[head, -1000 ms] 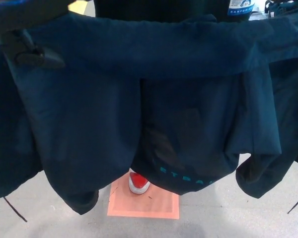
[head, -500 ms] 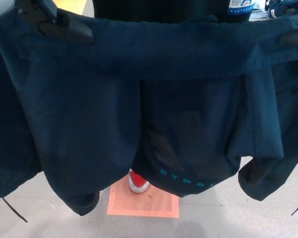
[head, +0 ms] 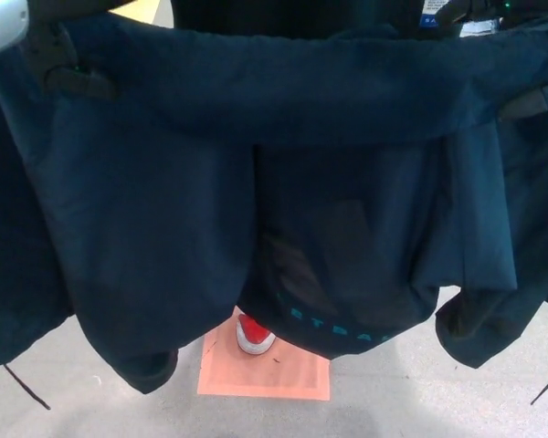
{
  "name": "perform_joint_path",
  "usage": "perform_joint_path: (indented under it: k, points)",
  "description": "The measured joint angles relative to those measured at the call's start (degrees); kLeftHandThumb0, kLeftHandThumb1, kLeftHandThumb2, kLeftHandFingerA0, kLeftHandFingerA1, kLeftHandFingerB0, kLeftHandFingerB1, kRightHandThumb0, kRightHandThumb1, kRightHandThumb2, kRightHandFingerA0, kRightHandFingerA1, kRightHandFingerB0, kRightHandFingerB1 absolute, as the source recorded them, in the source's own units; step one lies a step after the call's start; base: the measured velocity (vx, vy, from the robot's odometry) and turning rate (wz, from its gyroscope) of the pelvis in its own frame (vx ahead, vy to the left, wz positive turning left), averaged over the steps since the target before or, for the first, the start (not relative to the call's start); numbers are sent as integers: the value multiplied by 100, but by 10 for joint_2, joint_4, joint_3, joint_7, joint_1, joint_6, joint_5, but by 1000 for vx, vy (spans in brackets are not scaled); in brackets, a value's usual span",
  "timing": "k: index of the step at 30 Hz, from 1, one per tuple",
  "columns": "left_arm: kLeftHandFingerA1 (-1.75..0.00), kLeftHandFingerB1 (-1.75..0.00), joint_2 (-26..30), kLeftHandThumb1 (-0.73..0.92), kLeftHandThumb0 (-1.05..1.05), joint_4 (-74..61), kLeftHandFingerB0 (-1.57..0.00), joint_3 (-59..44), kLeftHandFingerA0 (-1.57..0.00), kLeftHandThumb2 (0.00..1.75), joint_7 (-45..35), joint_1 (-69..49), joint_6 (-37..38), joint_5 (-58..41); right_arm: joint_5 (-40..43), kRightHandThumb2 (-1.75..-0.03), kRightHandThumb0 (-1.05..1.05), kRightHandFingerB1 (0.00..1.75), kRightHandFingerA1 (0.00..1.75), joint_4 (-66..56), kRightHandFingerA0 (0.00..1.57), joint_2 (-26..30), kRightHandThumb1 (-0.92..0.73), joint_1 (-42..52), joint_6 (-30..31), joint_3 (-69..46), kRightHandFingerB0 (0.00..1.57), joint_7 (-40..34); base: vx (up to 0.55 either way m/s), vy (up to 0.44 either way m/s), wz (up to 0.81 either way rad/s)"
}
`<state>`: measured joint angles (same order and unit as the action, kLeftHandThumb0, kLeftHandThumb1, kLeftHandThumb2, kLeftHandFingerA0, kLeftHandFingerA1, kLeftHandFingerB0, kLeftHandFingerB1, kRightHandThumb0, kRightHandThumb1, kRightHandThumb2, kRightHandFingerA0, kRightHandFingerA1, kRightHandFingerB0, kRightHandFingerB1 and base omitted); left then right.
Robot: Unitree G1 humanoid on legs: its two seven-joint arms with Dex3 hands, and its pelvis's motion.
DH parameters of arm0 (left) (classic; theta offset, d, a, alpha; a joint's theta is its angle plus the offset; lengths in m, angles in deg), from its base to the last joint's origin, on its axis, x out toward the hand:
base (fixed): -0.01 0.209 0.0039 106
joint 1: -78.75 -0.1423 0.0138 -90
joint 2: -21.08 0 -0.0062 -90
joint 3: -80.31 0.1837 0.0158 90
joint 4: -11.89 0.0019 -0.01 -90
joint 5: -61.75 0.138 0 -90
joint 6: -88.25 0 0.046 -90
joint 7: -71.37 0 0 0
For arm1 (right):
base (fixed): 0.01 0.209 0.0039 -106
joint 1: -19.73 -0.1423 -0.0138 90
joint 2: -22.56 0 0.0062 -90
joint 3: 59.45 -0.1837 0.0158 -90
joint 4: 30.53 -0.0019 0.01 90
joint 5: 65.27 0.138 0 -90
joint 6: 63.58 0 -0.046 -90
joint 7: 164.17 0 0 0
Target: A person hands a coat to the robot and the robot grabs it with both hands and holds it while the person wears the coat.
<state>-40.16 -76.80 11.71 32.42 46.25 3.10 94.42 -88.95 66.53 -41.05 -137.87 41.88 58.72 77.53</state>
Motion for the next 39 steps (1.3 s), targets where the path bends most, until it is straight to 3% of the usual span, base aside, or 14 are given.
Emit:
perform_joint_path:
  k: [6,7,12,13,14,15,16,17,34,35,36,37,38,39]
  points:
    - [-48,-46,9,20,-39,-13,-1,-5,-1,91,-60,-1,-10,-14,20,-85,-82,13,47,-22,16,0,-48,0,36,-15,3,54,0,0,0]
    - [-30,-28,11,69,-96,-13,-18,-5,-20,62,-69,-1,-12,-15,21,-85,-82,14,46,-22,15,0,-48,0,40,-15,4,62,0,0,0]
    - [-31,-27,18,68,-97,-15,-18,-5,-22,62,-102,-6,-17,-14,24,-82,-82,10,42,-23,10,0,-49,0,56,-14,3,93,0,0,0]
    - [-48,-47,18,17,-39,-17,0,-5,-1,88,-103,-10,-17,-14,25,-86,-78,11,44,-23,12,0,-48,0,58,-14,0,97,0,0,0]
    - [-48,-47,18,17,-39,-18,0,-5,-1,88,-106,-16,-17,-14,25,-86,-78,11,44,-23,12,0,-48,0,62,-14,0,102,0,0,0]
    - [-31,-26,17,64,-94,-18,-14,-4,-22,61,-109,-18,-17,-13,25,-59,-82,16,35,-22,21,0,-60,0,62,-13,0,105,0,0,0]
    - [-31,-26,16,64,-94,-17,-14,-2,-22,61,-114,-18,-19,-13,25,-59,-82,16,35,-20,21,-1,-60,0,62,-13,0,106,0,0,0]
    - [-39,-34,15,50,-92,-16,-10,0,-17,85,-118,-18,-21,-12,25,-85,-77,12,47,-19,19,-2,-48,0,62,-12,0,108,0,0,0]
    - [-40,-36,1,50,-93,12,-18,12,-25,86,-142,-17,-28,9,21,-84,-81,16,44,-3,12,-11,-48,17,54,-12,5,103,0,0,0]
    - [-33,-28,0,61,-94,12,-22,12,-31,60,-142,-18,-28,10,21,-89,-78,16,42,-3,4,-11,-48,19,52,-13,3,102,0,0,0]
    - [-33,-28,-1,61,-94,12,-22,12,-31,60,-140,-19,-28,12,20,-89,-78,16,42,-3,4,-11,-48,22,50,-14,3,100,0,0,0]
    - [-32,-29,-2,62,-93,11,-24,12,-32,60,-138,-21,-28,15,20,-58,-83,23,35,-4,24,-11,-60,26,47,-14,2,97,0,0,0]
    - [-37,-33,-2,53,-97,10,-28,12,-37,68,-136,-23,-28,16,19,-85,-81,21,46,-5,23,-11,-48,28,46,-14,4,96,0,0,0]
    - [-39,-34,-3,51,-96,8,-30,12,-40,70,-134,-25,-27,19,18,-59,-82,22,37,-5,31,-11,-60,30,45,-14,6,94,0,0,0]
